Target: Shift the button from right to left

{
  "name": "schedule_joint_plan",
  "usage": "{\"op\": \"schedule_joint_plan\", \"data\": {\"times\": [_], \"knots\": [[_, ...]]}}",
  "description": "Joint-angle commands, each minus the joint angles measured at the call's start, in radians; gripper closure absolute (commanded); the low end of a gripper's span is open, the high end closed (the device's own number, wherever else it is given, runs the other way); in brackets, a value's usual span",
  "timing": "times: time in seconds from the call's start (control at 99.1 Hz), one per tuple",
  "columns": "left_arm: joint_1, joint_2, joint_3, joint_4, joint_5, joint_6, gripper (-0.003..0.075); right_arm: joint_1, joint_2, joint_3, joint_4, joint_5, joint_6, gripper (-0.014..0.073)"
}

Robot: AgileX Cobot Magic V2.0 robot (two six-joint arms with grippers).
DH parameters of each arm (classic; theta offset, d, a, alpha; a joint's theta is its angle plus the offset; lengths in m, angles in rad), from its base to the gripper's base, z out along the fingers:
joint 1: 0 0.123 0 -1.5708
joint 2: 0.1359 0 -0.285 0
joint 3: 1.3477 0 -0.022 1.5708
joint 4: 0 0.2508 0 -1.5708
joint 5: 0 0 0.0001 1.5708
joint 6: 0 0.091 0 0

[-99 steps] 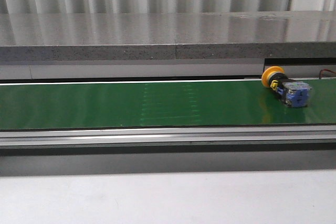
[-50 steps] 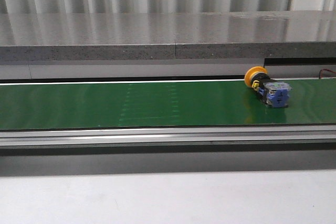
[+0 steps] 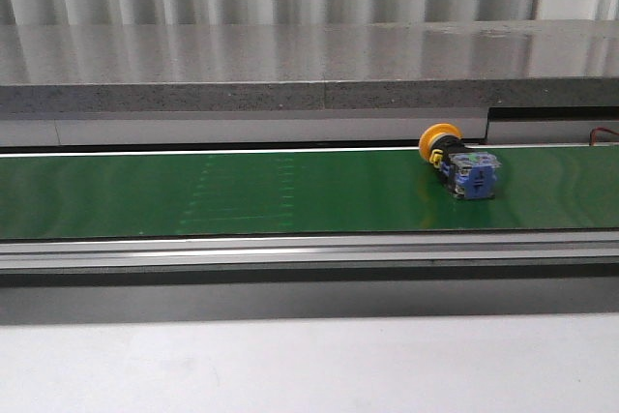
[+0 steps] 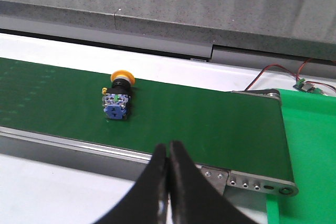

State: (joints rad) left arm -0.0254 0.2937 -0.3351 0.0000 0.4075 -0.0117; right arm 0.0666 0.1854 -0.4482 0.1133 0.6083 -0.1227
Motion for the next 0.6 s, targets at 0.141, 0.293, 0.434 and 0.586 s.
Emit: {"op": "schedule_joint_plan", "data": {"times": [0.141,0.293,0.434,0.586], "knots": [[-0.005,0.216,-0.140,-0.020,0.052,-0.001,0.0624,0.001,0.007,-0.025,0.005,-0.080,-0.013,0.0660],[-0.005,0.301,-0.172,-0.036,0.038,-0.001,0.0302,0.001,0.007,-0.025,0.005,-0.080,-0.013,0.0660],[-0.005,0.334,-0.172,-0.010,-0.032,0.000,0.0192,0.001,0.007,-0.025,0.005,-0.080,-0.013,0.0660],[-0.005,0.359,-0.172,-0.036,-0.097,0.000,0.0219,0.001,0.007,-0.025,0.005,-0.080,-0.013,0.0660]]}}
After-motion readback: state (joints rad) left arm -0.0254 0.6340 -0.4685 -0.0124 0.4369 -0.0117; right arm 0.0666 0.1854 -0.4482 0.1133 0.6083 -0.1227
